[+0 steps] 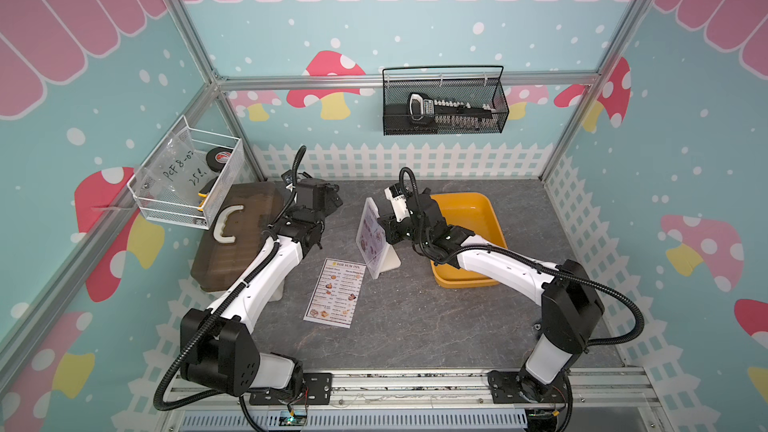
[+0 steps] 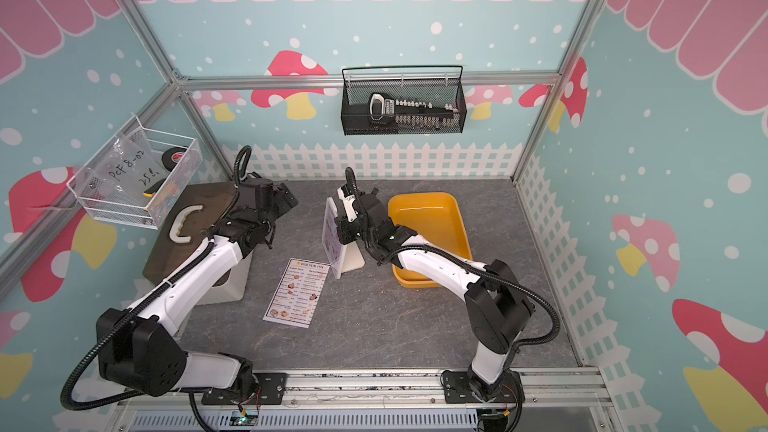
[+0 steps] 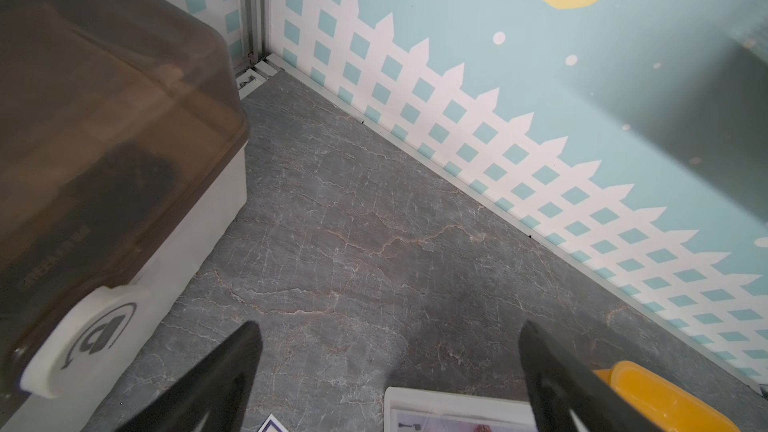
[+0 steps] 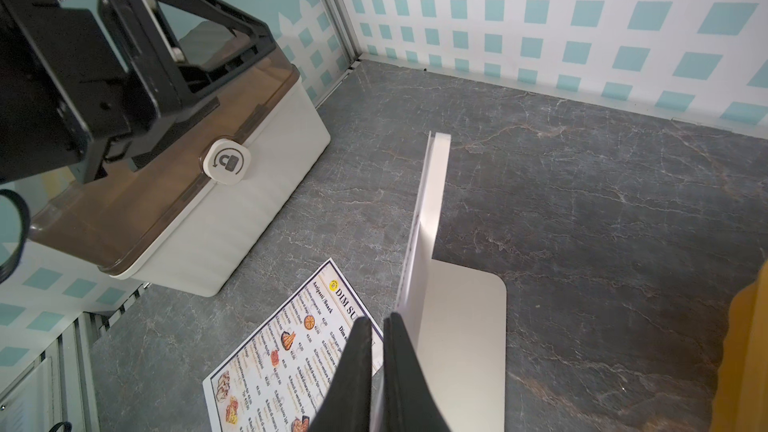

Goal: Replace the menus in the menu holders
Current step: Insert the menu into the menu holder.

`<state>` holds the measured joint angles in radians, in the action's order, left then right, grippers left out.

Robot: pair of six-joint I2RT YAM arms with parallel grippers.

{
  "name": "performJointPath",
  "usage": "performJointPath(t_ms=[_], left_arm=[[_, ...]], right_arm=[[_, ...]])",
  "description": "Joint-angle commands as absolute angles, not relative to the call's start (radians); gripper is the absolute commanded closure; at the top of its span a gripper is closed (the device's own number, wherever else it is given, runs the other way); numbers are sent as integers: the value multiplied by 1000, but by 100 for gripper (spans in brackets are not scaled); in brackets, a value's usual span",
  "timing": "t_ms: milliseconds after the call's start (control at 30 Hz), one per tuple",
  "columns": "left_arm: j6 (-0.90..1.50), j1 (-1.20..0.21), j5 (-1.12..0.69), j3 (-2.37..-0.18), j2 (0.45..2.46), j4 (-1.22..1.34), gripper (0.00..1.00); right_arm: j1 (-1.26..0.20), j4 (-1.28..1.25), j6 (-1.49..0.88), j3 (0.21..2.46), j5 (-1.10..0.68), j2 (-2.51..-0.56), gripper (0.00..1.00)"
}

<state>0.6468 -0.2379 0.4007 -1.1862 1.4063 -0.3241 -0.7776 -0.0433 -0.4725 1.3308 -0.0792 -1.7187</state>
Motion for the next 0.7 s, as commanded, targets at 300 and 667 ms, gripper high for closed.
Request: performJointPath(t_ms=[300,667], left_arm=[[645,-241,416,-1195,1389,-327,3],[646,-241,420,-1189,1384,-326,3]], right_arm=[[-776,-29,-483,1282,-91,-1634,88],[-776,-40,-515,1229,-128,-1630,89]])
